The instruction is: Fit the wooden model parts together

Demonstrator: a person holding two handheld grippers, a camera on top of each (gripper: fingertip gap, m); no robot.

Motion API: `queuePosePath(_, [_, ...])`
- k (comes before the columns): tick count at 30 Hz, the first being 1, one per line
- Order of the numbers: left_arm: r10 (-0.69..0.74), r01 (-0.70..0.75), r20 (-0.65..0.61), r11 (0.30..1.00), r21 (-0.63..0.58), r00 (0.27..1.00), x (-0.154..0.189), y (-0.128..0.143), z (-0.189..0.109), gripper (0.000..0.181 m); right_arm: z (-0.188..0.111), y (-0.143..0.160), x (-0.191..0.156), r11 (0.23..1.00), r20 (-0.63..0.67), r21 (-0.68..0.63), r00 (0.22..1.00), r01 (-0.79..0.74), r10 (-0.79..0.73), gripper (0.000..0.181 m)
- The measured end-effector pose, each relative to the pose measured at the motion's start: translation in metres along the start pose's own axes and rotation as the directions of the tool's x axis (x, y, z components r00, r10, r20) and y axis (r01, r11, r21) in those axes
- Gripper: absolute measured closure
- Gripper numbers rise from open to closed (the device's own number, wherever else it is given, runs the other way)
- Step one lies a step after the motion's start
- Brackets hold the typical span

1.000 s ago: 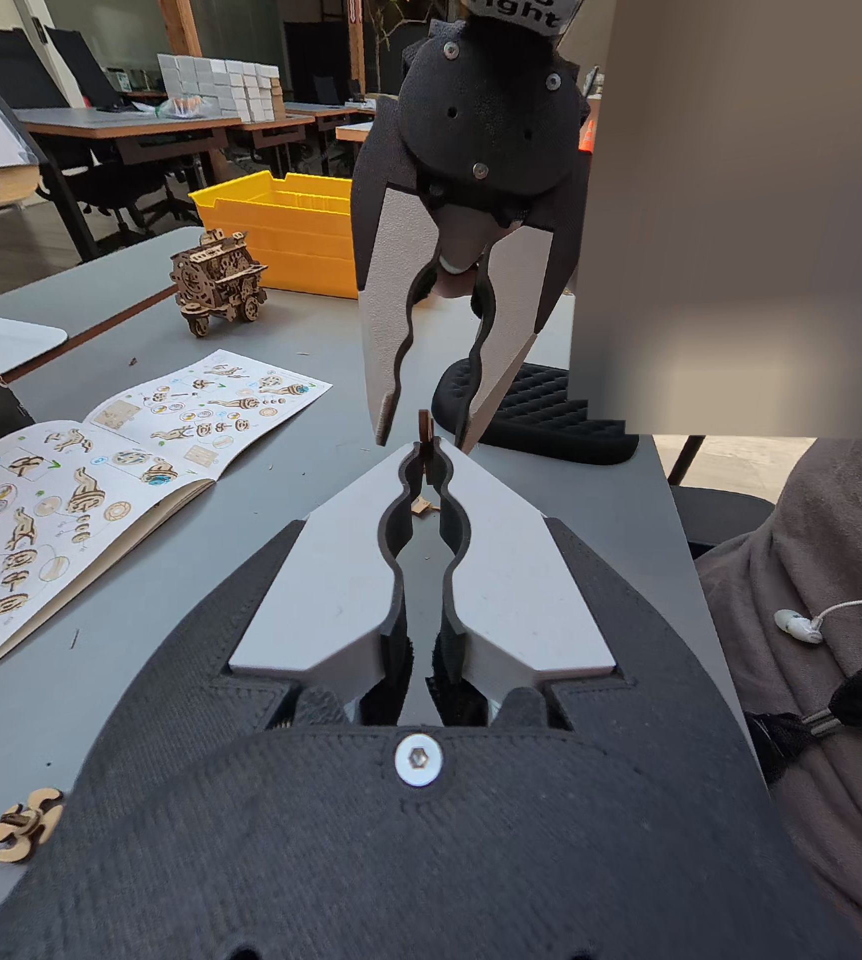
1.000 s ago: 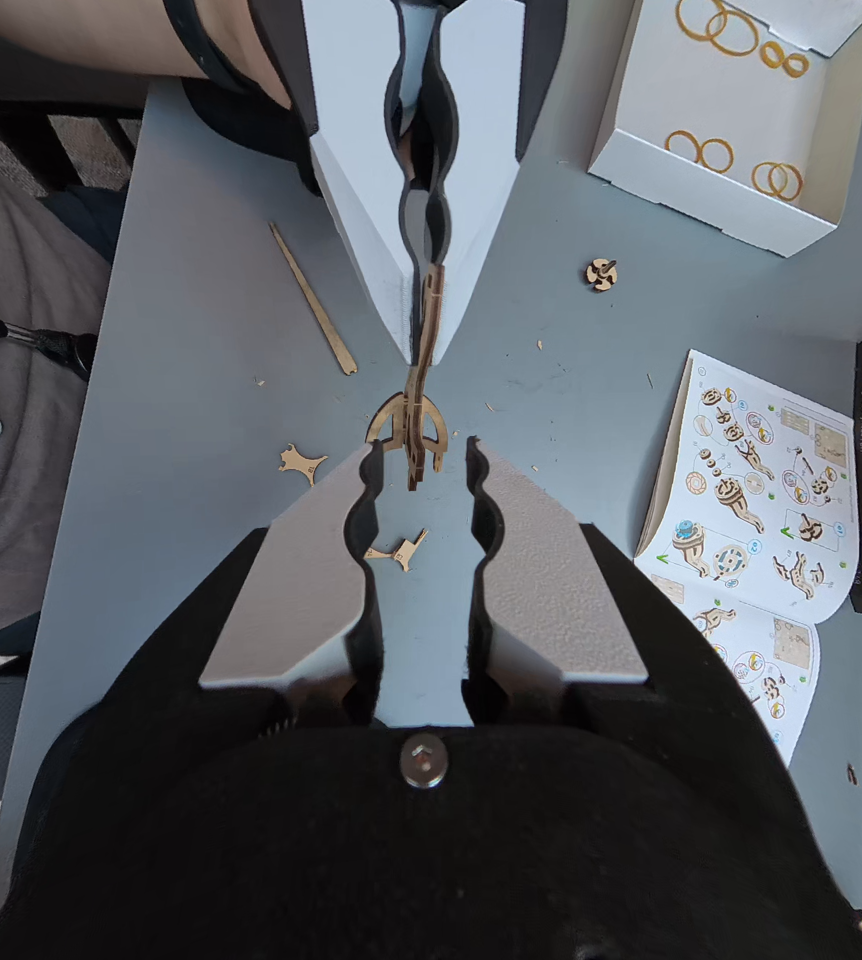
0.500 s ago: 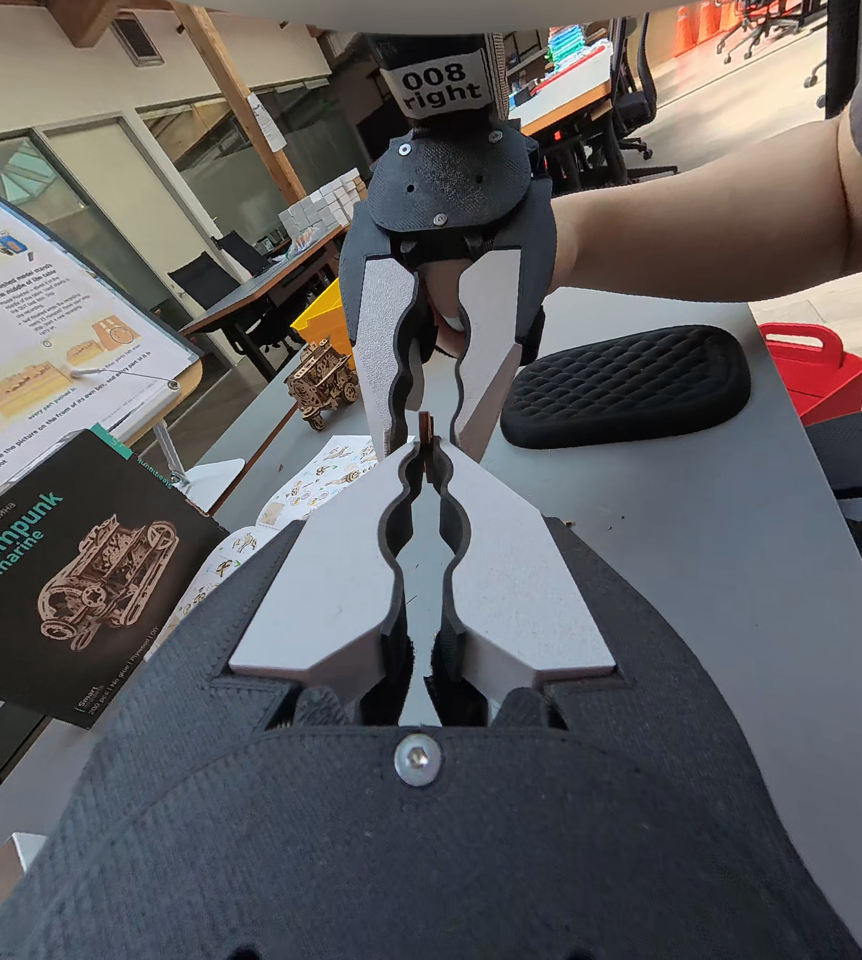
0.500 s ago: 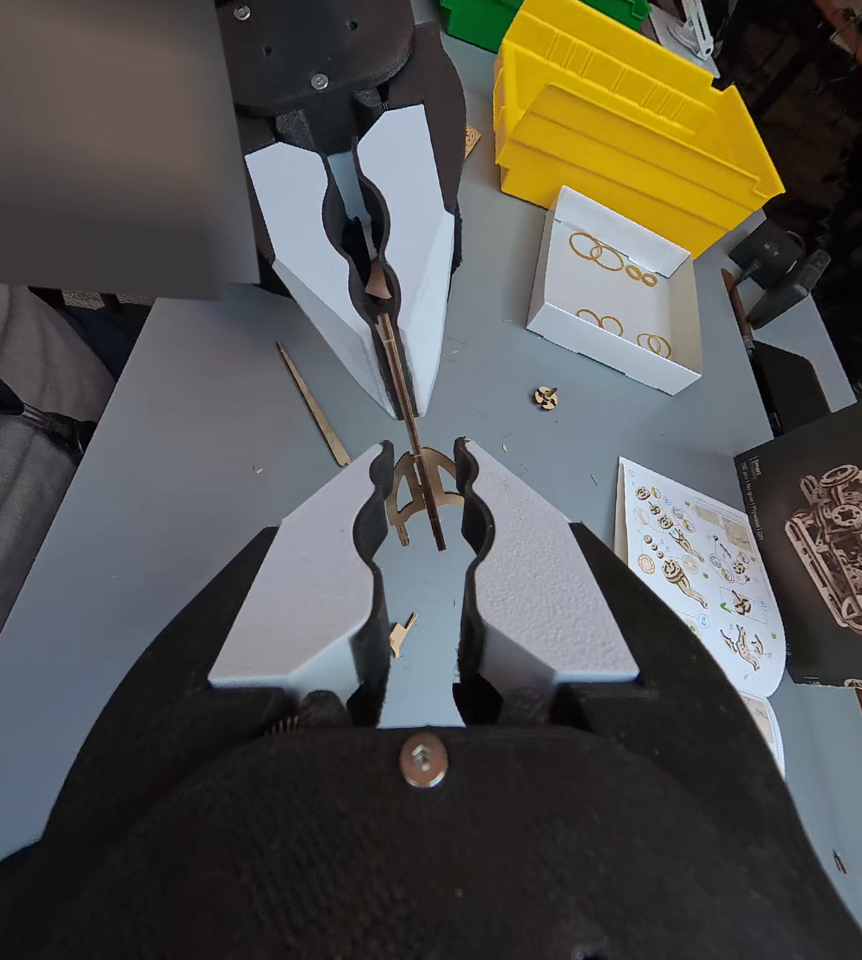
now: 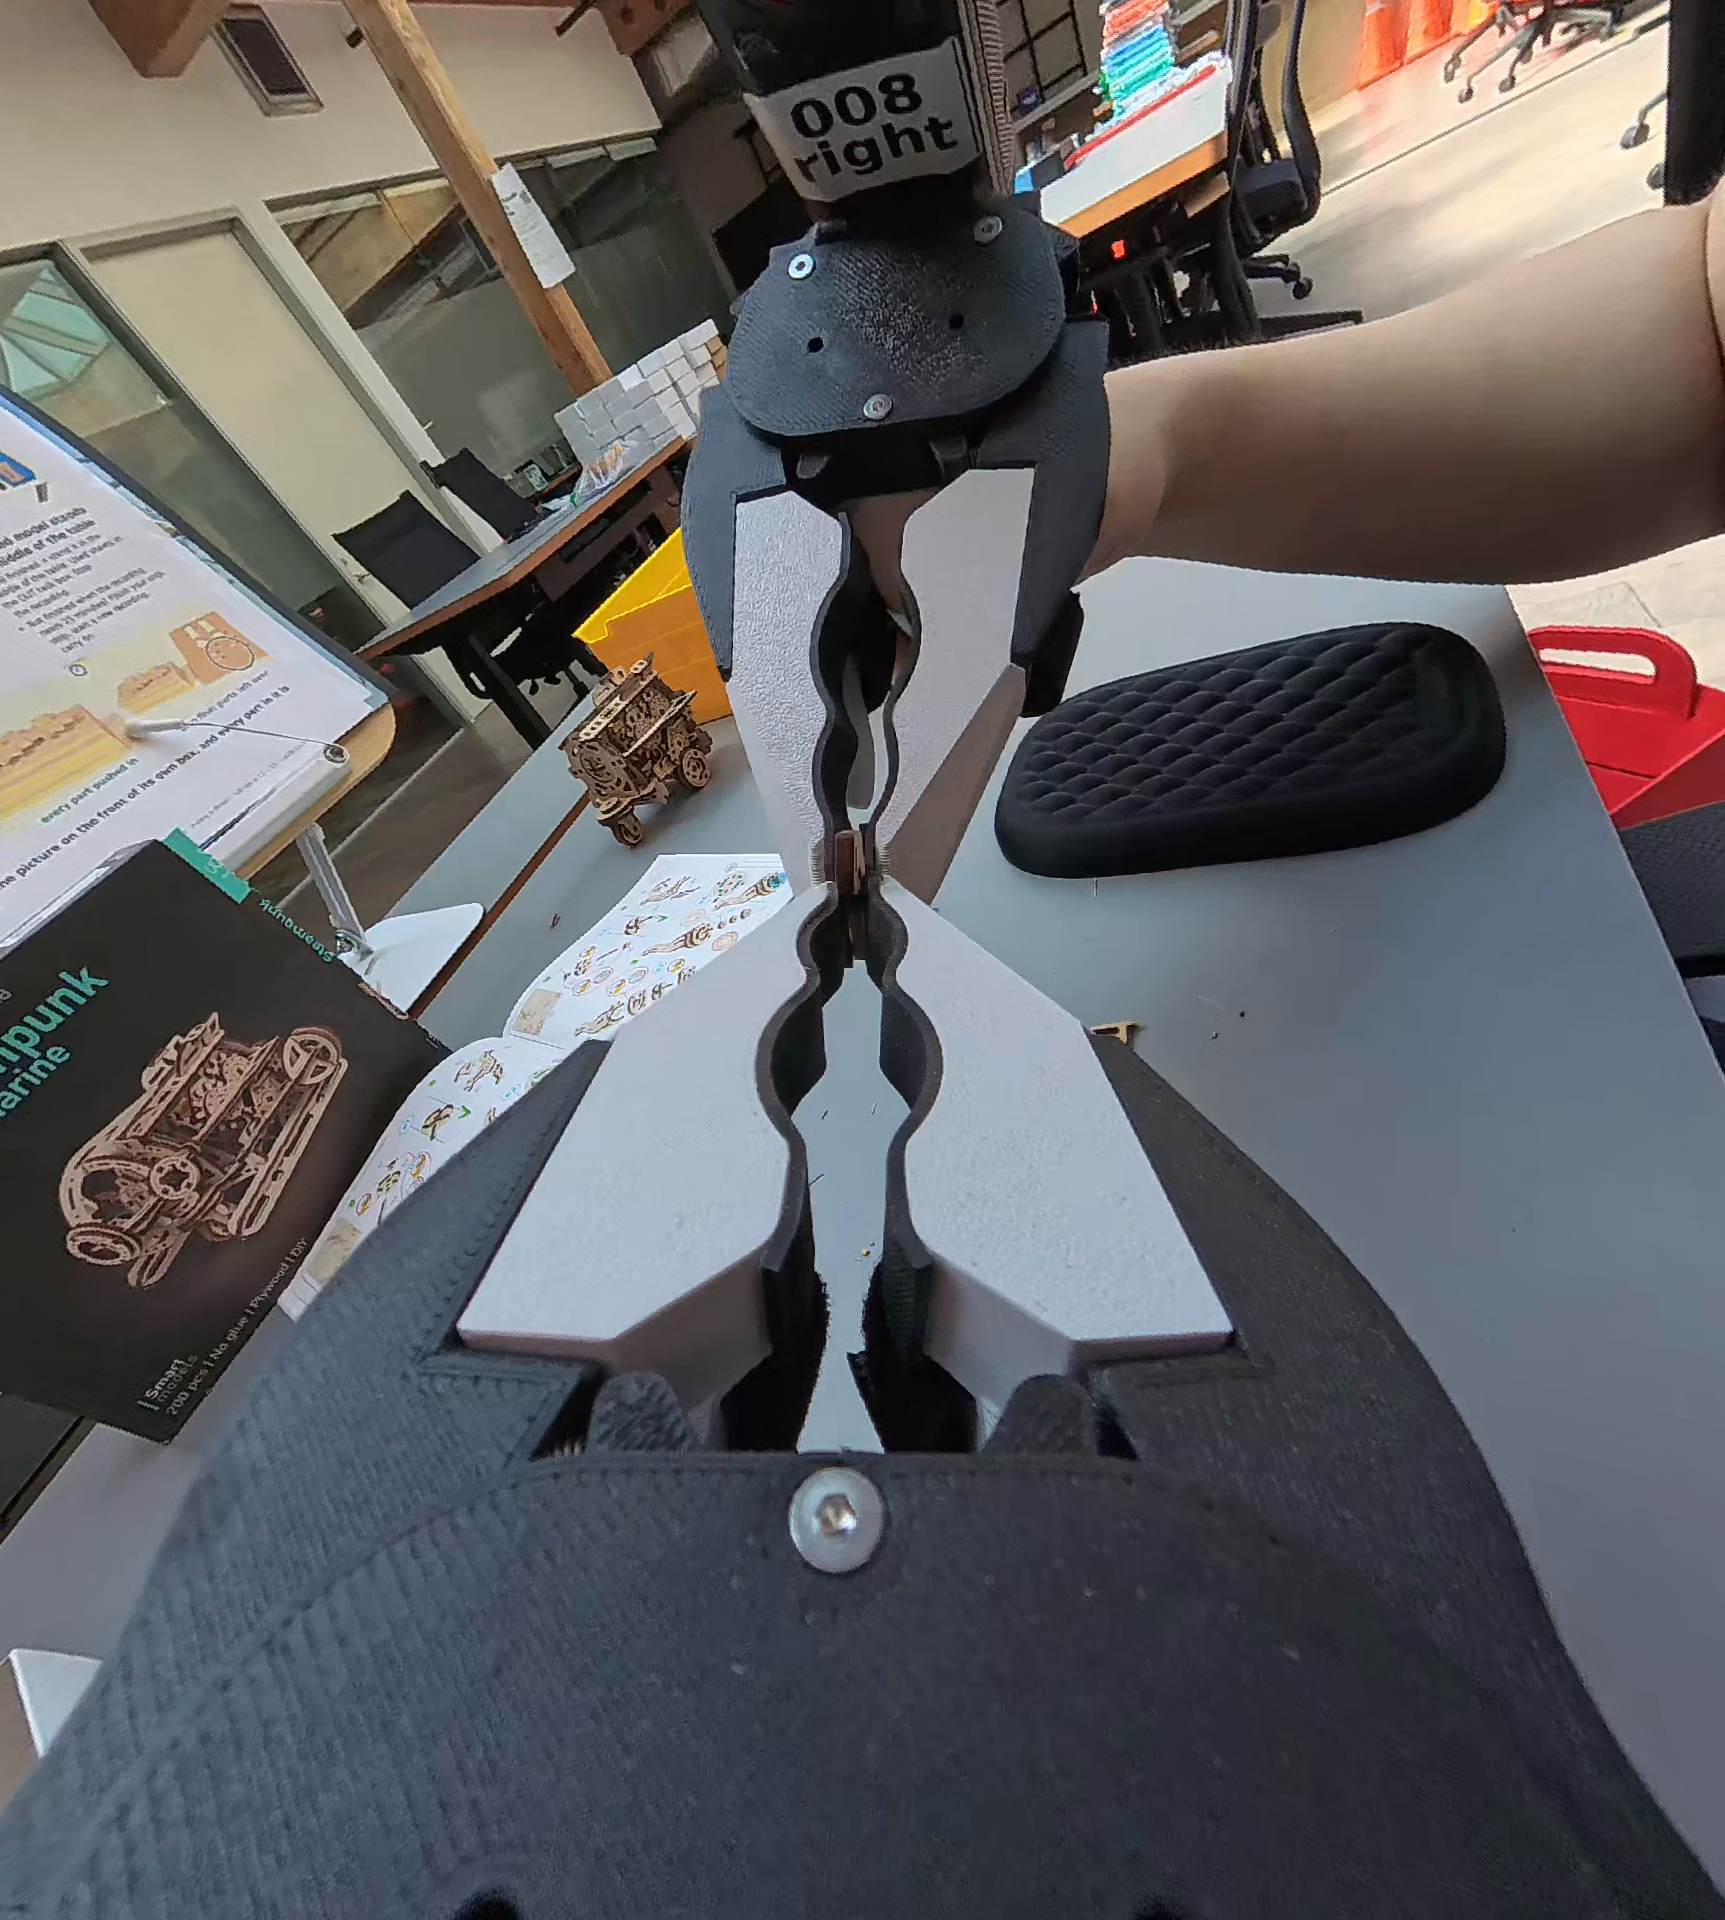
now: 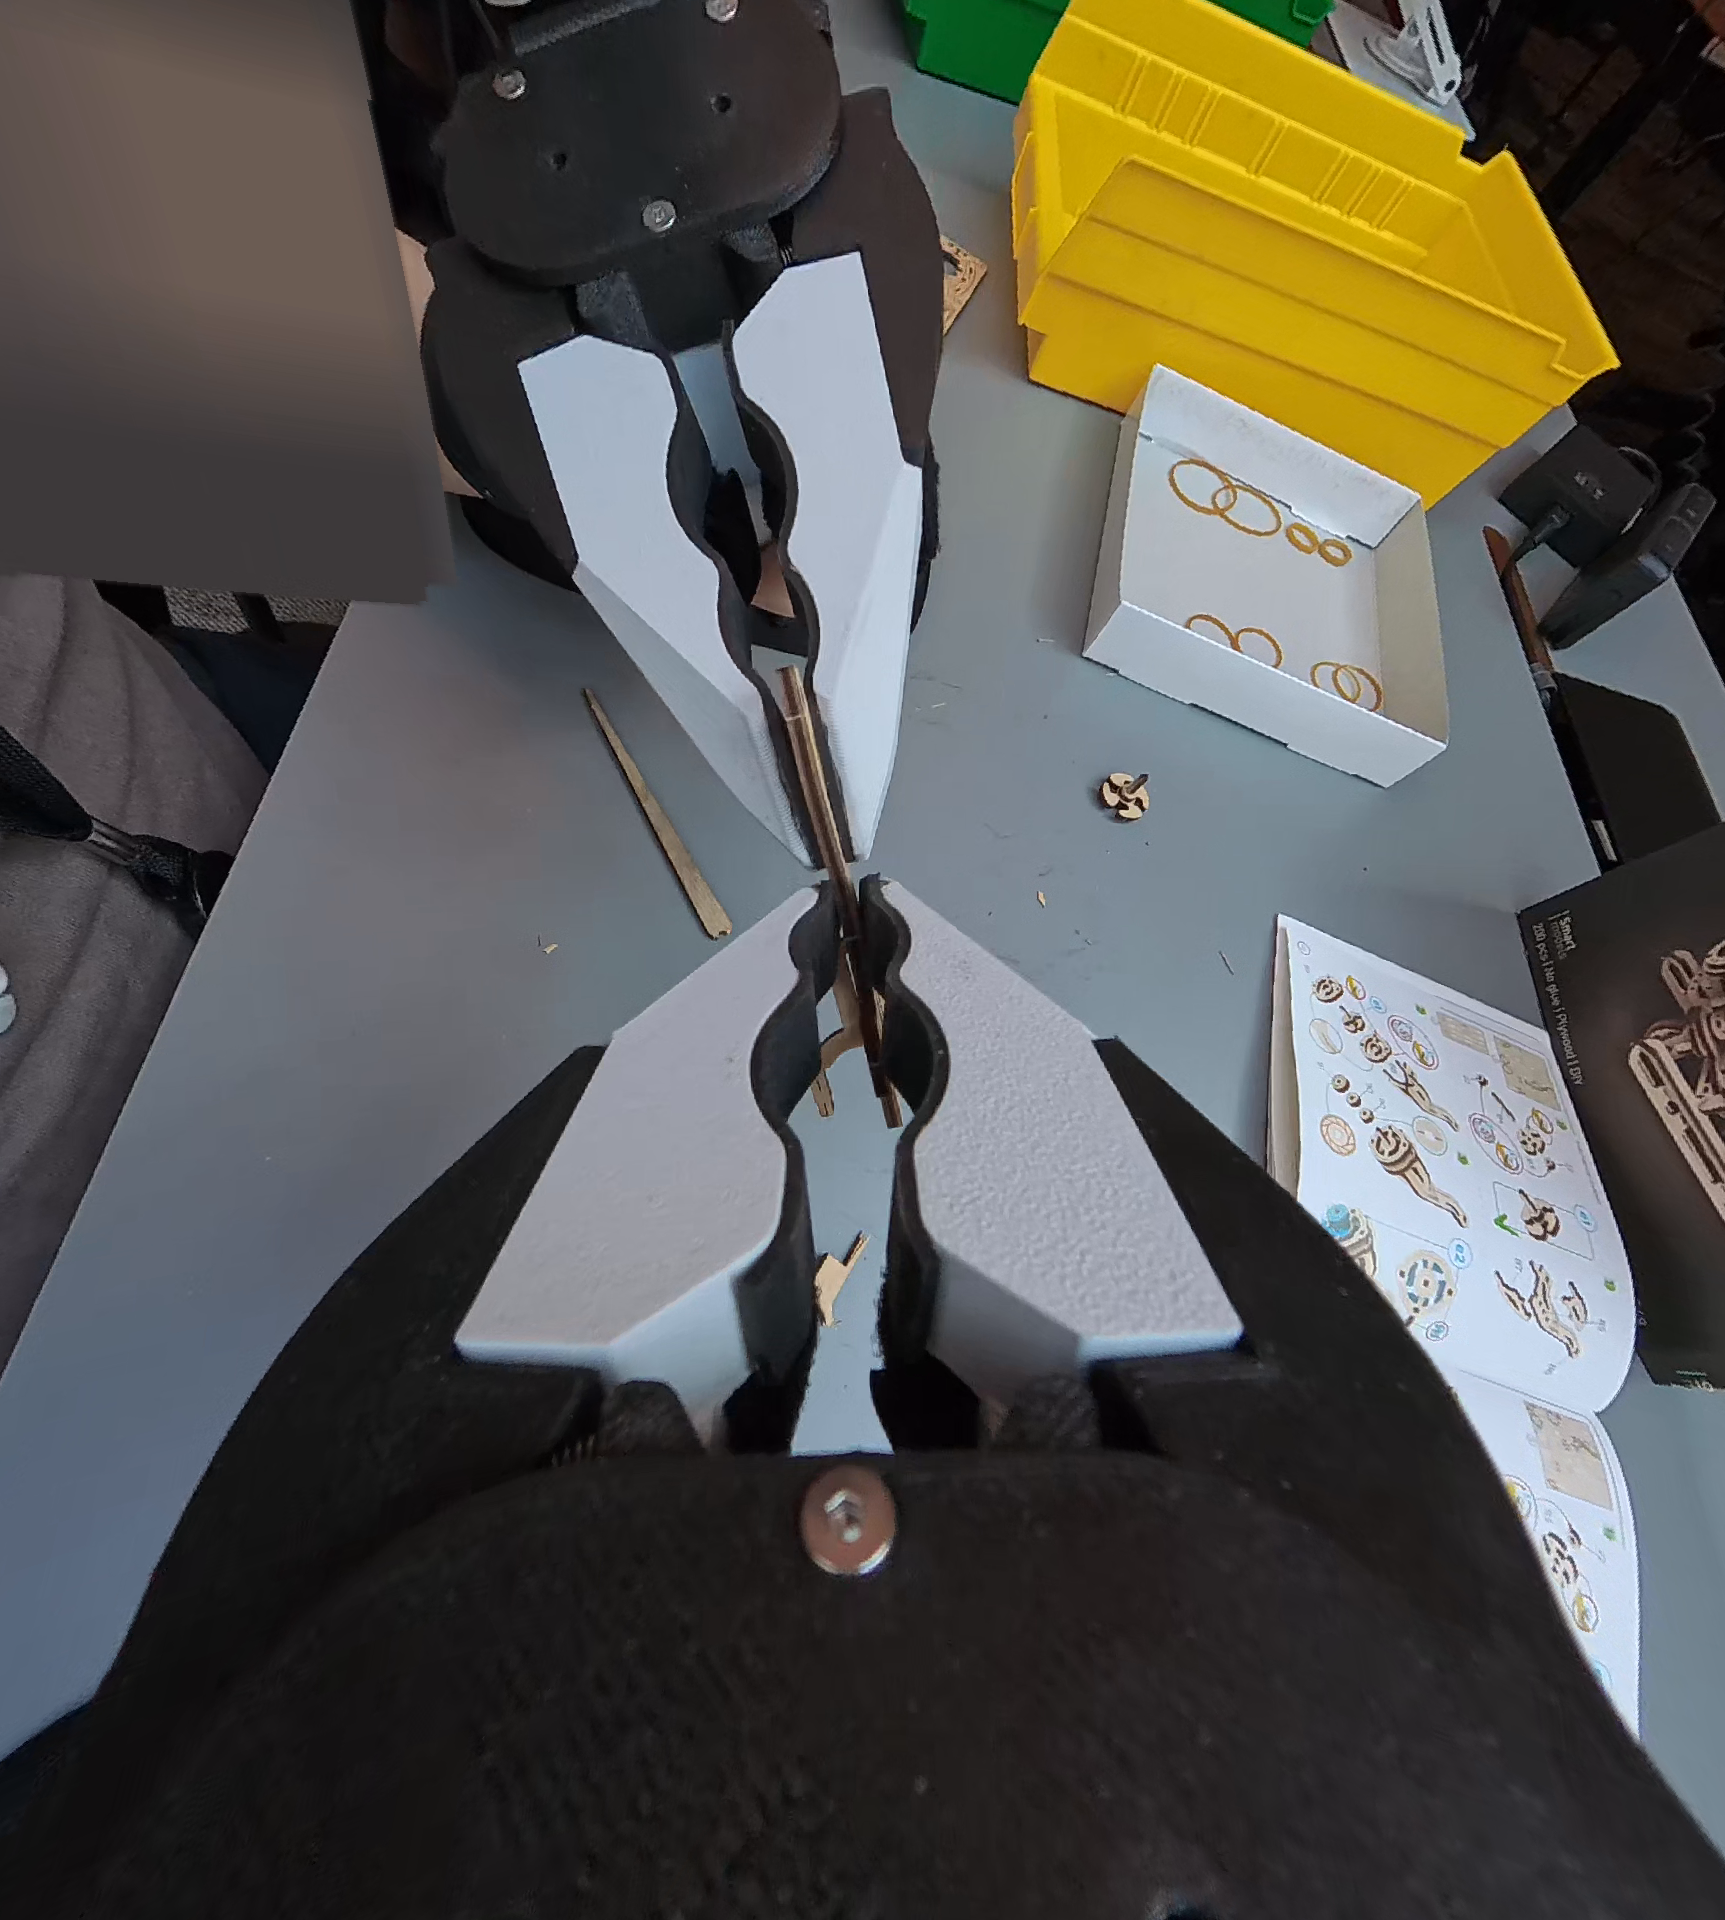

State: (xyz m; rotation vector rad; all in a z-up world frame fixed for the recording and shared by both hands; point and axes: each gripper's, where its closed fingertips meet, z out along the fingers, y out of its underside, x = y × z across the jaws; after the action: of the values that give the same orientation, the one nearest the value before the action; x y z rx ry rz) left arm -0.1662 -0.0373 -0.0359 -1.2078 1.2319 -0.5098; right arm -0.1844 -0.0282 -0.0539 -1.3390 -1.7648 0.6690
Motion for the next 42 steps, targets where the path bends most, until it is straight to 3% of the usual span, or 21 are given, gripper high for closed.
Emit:
queuePosePath(3, [-0.009,0.009,0.007,1.0,0.016,1.0,-0.001,-0.002,-0.002,0.181,-0.001,-0.004,0.0,0.999,-0.011,0.029,1.0,0.014,-0.014,0.175])
queuePosePath(5, [-0.024,0.024,0.026,1.0,0.019,0.999,-0.006,-0.001,-0.004,0.181,-0.003,-0.008,0.002,0.999,-0.041,0.047,0.999,0.008,-0.006,0.154])
queuePosePath(10, [-0.096,0.094,0.038,0.994,0.057,0.995,-0.011,-0.005,-0.01,0.181,-0.014,-0.011,0.009,0.995,-0.143,0.094,0.99,0.035,-0.021,0.135])
queuePosePath(18, [0.013,-0.018,0.035,0.988,0.153,0.999,-0.002,-0.022,-0.02,0.181,-0.017,-0.008,0.003,0.993,-0.151,0.104,0.987,0.062,-0.046,0.147])
queuePosePath(23, [-0.043,0.045,-0.016,0.981,0.187,0.999,-0.001,-0.025,-0.025,0.181,-0.019,-0.008,-0.004,0.991,-0.08,0.13,0.997,0.023,-0.012,0.134])
queuePosePath(28, [-0.149,0.161,-0.065,0.957,0.243,0.987,-0.006,-0.03,-0.03,0.181,-0.018,-0.011,-0.007,0.986,-0.024,0.166,1.0,0.006,-0.003,0.135])
queuePosePath(31, [-0.146,0.157,-0.062,0.957,0.244,0.987,-0.007,-0.029,-0.031,0.181,-0.017,-0.015,-0.008,0.982,-0.016,0.191,1.0,0.005,-0.002,0.134])
queuePosePath(34, [-0.138,0.152,-0.074,0.958,0.243,0.988,-0.003,-0.03,-0.031,0.181,-0.017,-0.015,-0.007,0.98,-0.01,0.201,1.0,0.004,-0.002,0.148])
queuePosePath(38, [-0.138,0.156,-0.092,0.96,0.232,0.986,0.0,-0.028,-0.031,0.181,-0.021,-0.02,-0.009,0.967,0.041,0.25,0.999,-0.044,0.035,0.13])
queuePosePath(42, [-0.144,0.166,-0.106,0.956,0.242,0.984,0.0,-0.03,-0.032,0.181,-0.025,-0.025,-0.013,0.957,0.105,0.279,0.993,-0.075,0.047,0.131])
